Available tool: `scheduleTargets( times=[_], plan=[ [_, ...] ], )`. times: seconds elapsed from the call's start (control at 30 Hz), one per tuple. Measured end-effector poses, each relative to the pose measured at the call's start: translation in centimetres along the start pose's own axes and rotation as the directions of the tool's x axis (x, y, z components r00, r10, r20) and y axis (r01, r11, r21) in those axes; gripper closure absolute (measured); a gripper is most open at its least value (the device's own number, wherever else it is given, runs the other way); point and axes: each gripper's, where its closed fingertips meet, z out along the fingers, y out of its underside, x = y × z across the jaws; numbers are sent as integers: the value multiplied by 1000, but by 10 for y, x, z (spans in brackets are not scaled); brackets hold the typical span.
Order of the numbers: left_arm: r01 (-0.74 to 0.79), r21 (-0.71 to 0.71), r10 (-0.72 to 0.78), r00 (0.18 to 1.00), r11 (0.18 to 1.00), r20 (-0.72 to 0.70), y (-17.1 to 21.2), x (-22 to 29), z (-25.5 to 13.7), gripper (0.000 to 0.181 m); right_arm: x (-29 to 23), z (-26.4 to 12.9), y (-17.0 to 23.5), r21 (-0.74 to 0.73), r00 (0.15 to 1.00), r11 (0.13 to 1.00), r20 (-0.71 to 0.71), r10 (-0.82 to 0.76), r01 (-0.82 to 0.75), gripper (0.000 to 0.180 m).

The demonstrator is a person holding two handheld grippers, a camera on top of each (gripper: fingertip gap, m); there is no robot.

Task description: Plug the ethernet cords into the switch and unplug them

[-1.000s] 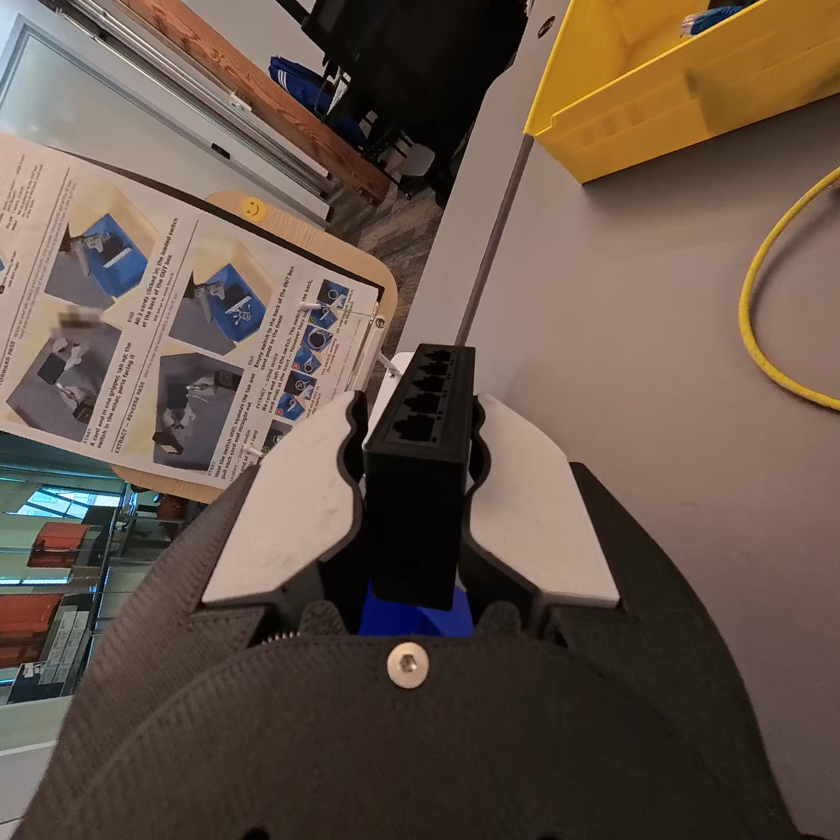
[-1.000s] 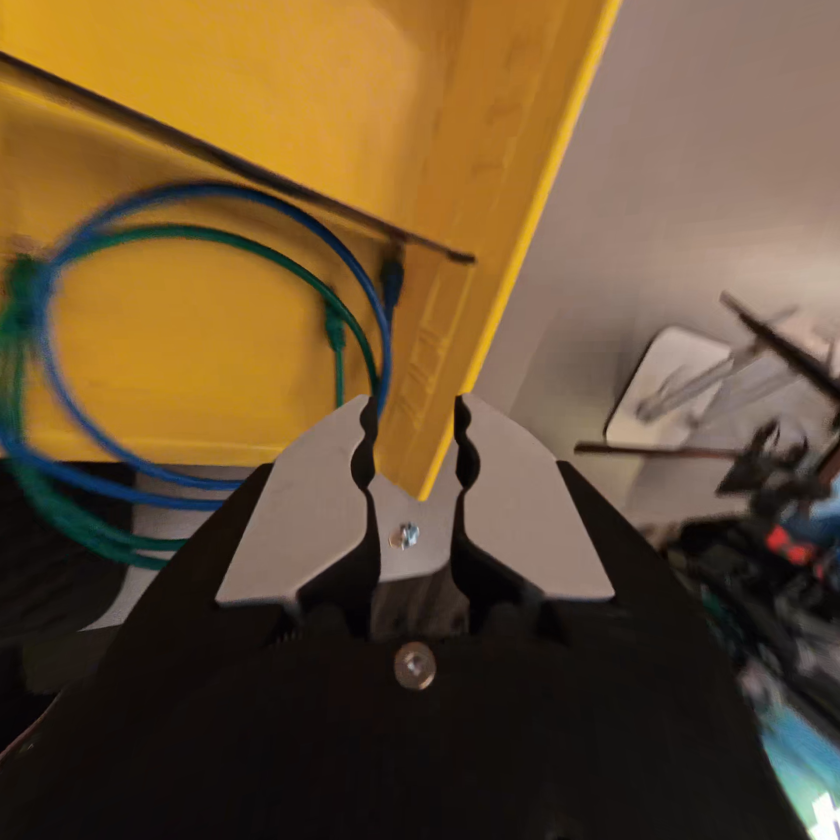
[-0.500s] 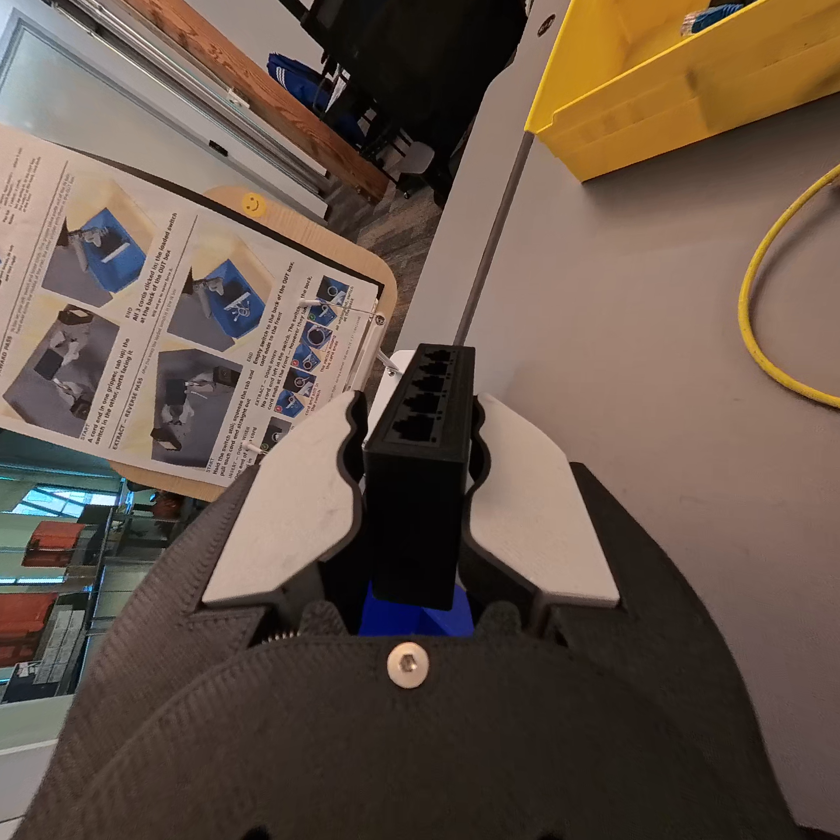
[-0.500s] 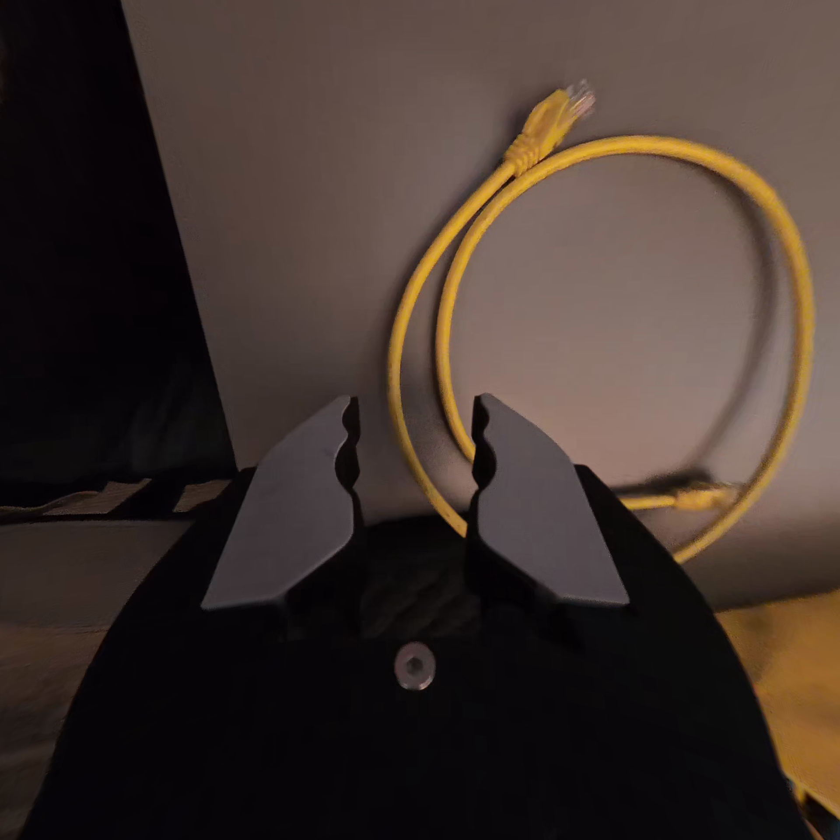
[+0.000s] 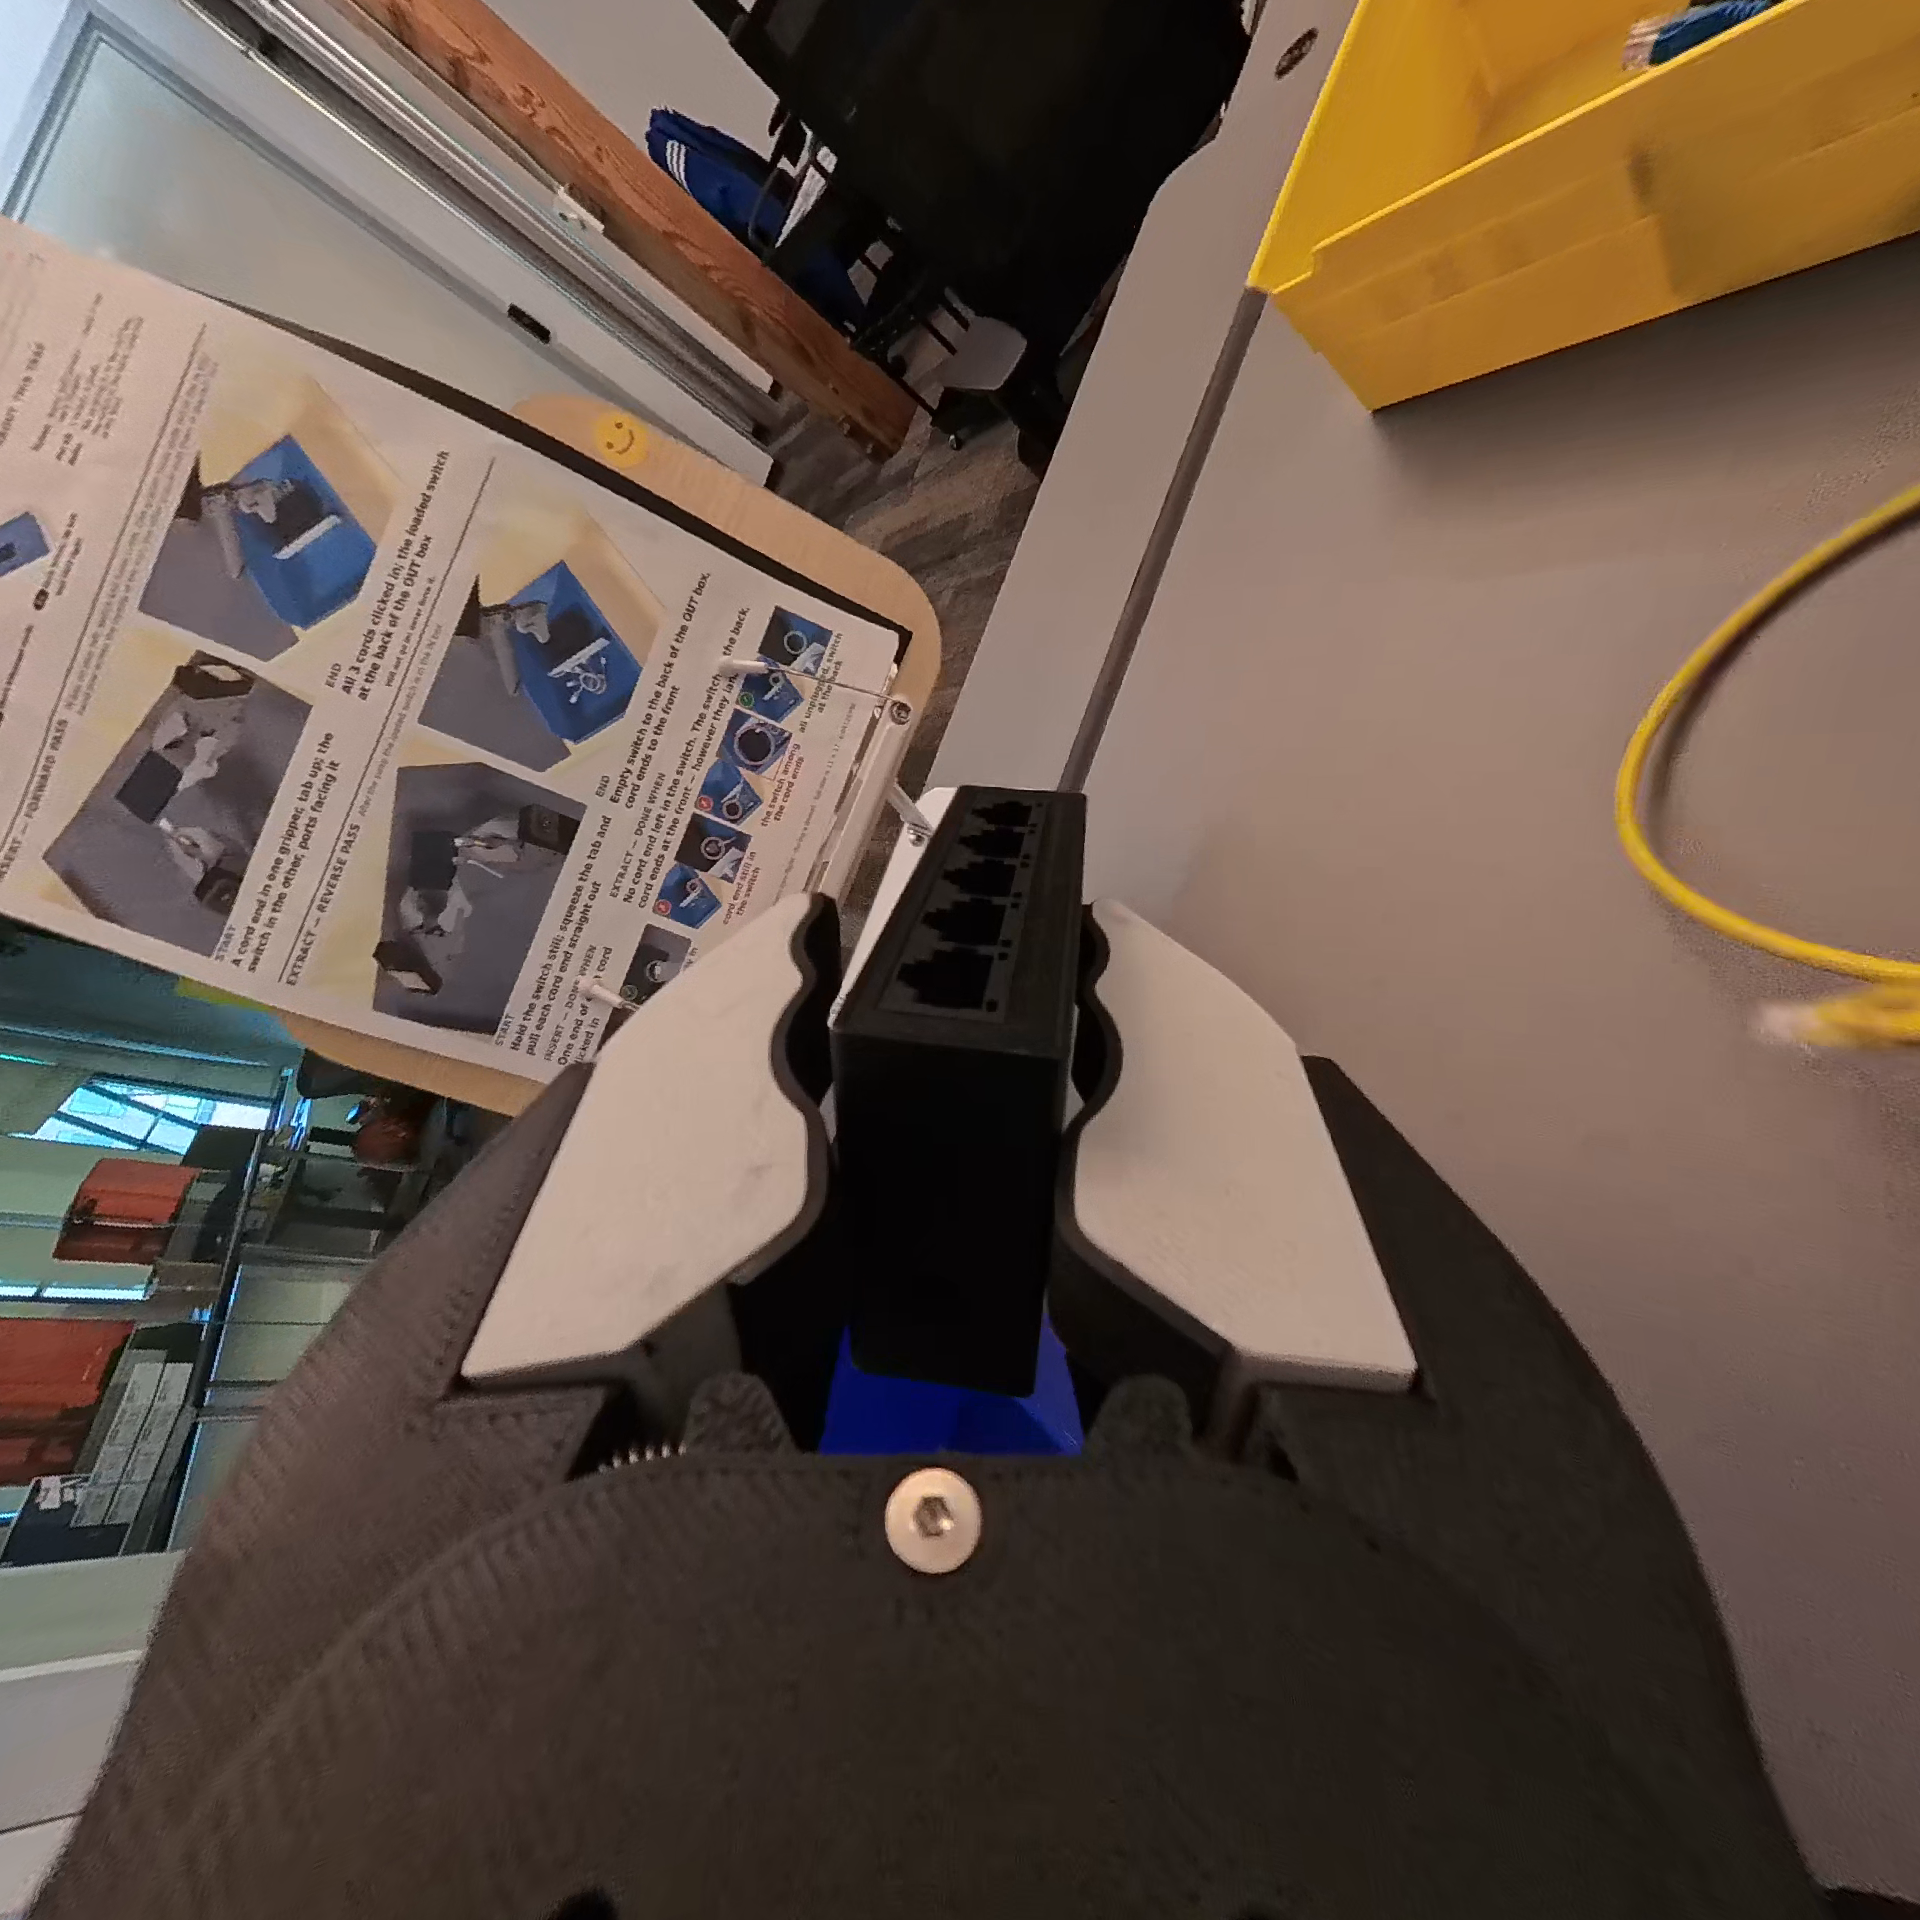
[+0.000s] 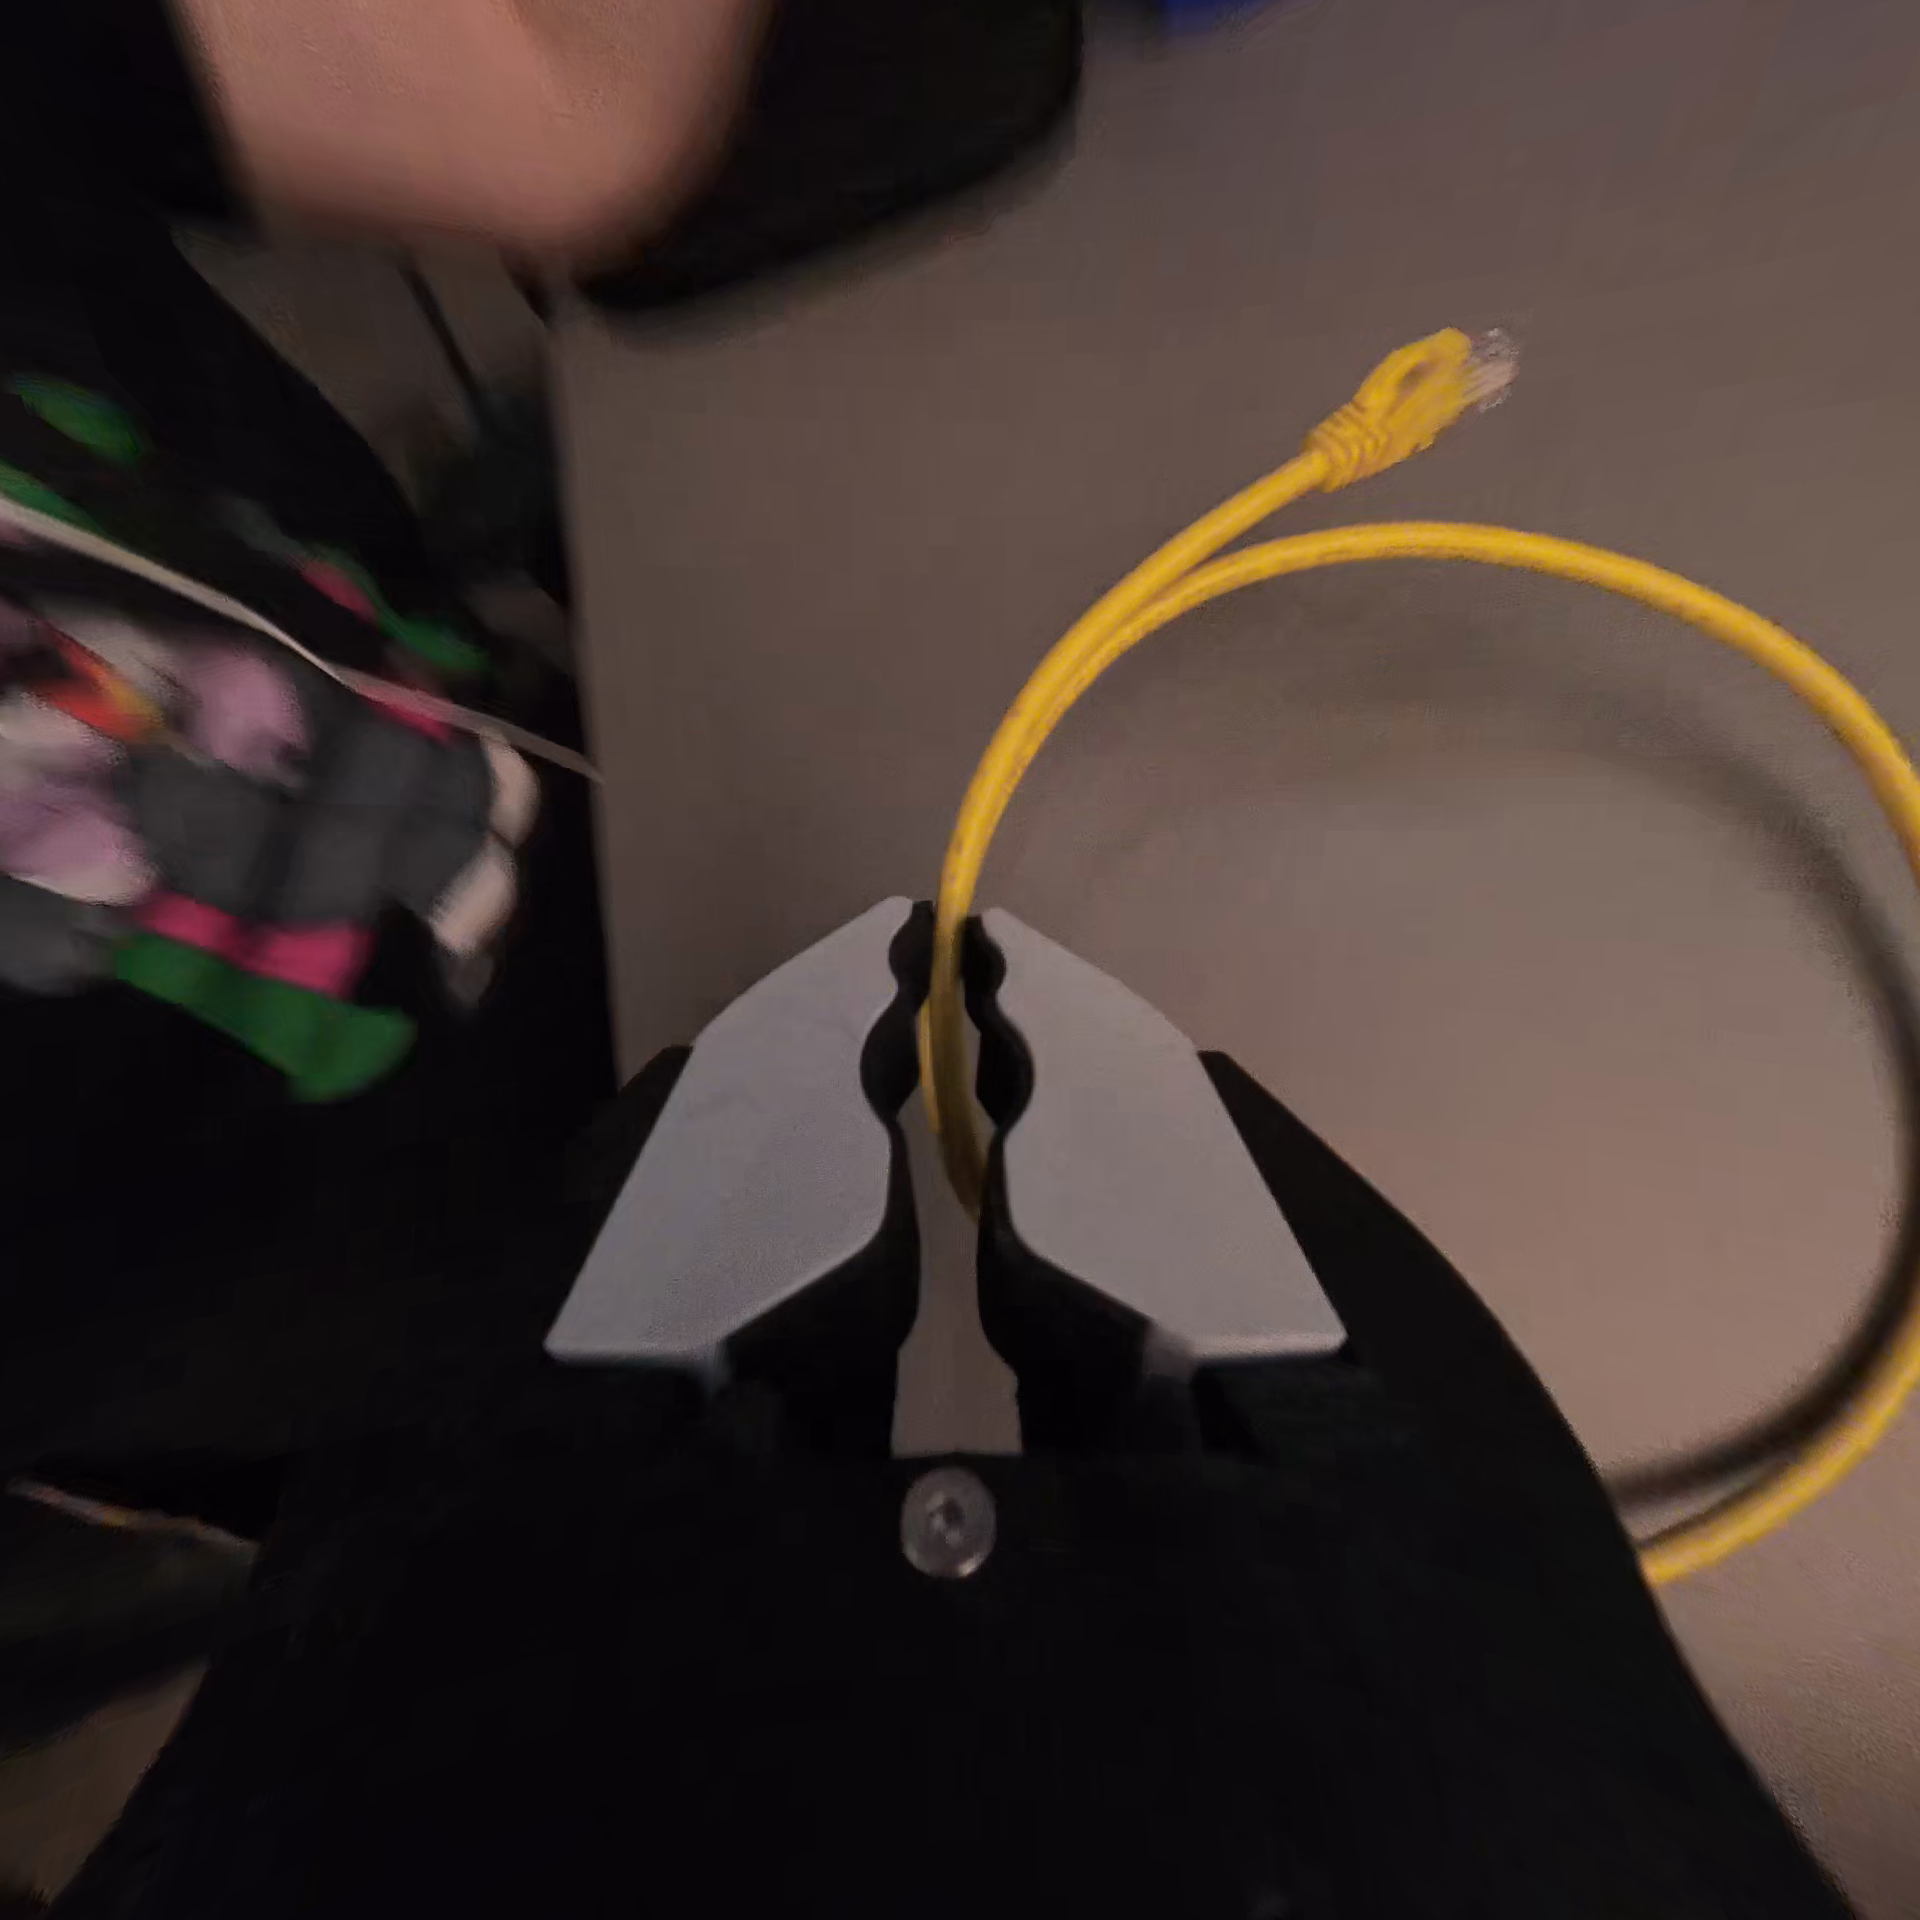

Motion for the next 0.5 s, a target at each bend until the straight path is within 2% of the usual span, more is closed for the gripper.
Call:
scheduleTargets(
  times=[0.07, 0.13, 0.2, 0.27, 0.37, 0.43, 0.5],
  plan=[
    [13, 6, -13, 1000, 1000, 7, 1, -4, -3, 138, -6, -32, -40, 238, 993, 968, 110, 53, -78, 173],
    [22, 6, -22, 1000, 1000, 16, 4, -8, -5, 138, -18, -79, -76, 472, 974, 871, 224, 29, -135, 174],
    [31, 1, -31, 999, 1000, 22, 7, -11, -5, 138, -27, -129, -95, 622, 971, 771, 239, -18, -138, 174],
    [39, -2, -39, 999, 999, 29, 9, -13, -6, 138, -30, -172, -100, 685, 992, 727, 111, -55, -37, 173],
    [40, -1, -40, 999, 999, 31, 9, -14, -7, 138, -29, -233, -98, 673, 985, 724, -167, -48, 149, 174],
    [34, -1, -34, 999, 999, 30, 8, -13, -6, 138, -21, -271, -89, 581, 919, 766, -394, -31, 275, 174],
    [27, -5, -27, 999, 1000, 27, 7, -11, -4, 138, 0, -302, -71, 408, 787, 848, -616, -18, 338, 174]
  ],
)
